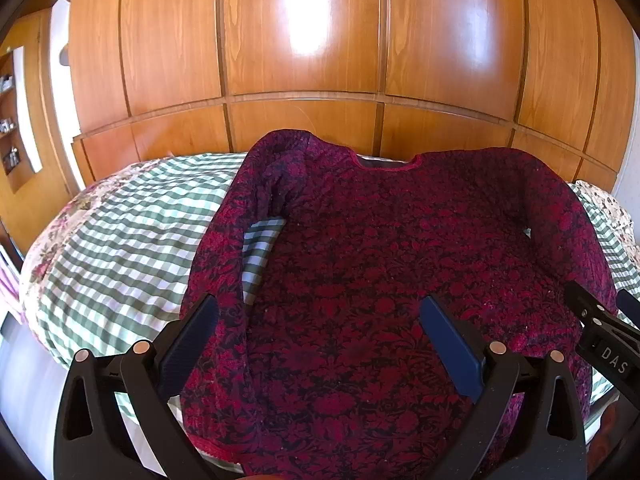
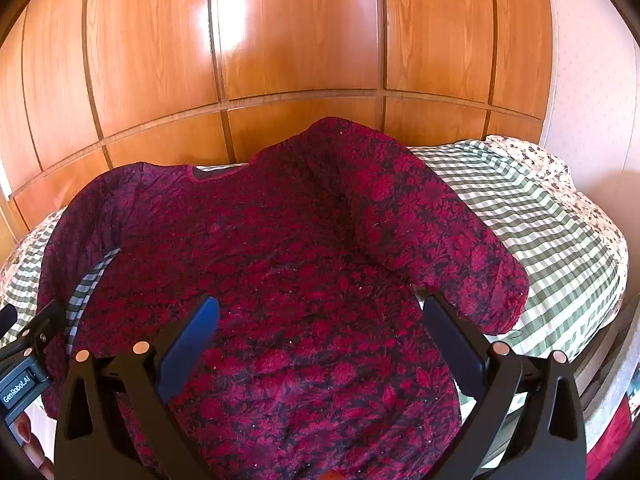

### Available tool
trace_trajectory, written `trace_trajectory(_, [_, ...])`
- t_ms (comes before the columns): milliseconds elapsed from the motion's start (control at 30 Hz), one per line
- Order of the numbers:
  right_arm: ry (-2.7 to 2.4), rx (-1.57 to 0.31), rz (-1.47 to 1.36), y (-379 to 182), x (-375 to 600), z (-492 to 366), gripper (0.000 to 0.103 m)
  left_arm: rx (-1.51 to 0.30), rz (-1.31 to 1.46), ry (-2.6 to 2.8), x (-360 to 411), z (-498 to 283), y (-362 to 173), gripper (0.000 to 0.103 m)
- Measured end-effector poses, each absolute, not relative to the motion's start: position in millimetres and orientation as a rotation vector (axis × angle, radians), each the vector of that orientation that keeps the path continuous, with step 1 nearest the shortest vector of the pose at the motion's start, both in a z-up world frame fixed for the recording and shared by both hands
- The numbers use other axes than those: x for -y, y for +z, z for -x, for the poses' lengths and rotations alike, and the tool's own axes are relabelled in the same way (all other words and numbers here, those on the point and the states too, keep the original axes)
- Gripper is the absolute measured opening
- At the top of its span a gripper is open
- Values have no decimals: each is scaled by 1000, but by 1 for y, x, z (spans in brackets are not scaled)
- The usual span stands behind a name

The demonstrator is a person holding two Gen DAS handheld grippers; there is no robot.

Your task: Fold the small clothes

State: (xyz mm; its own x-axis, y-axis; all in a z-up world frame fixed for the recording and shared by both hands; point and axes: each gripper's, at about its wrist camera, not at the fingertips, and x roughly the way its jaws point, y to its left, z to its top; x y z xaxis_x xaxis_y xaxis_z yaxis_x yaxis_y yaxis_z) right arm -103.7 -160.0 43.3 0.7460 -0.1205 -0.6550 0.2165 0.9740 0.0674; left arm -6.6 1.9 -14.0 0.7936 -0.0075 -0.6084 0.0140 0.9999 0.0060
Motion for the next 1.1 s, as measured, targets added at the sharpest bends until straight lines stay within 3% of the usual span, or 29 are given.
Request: trace_trajectory(1100, [-194,-769,-146,25,167,92,101,-733,25,-17,-2,-5,-30,100])
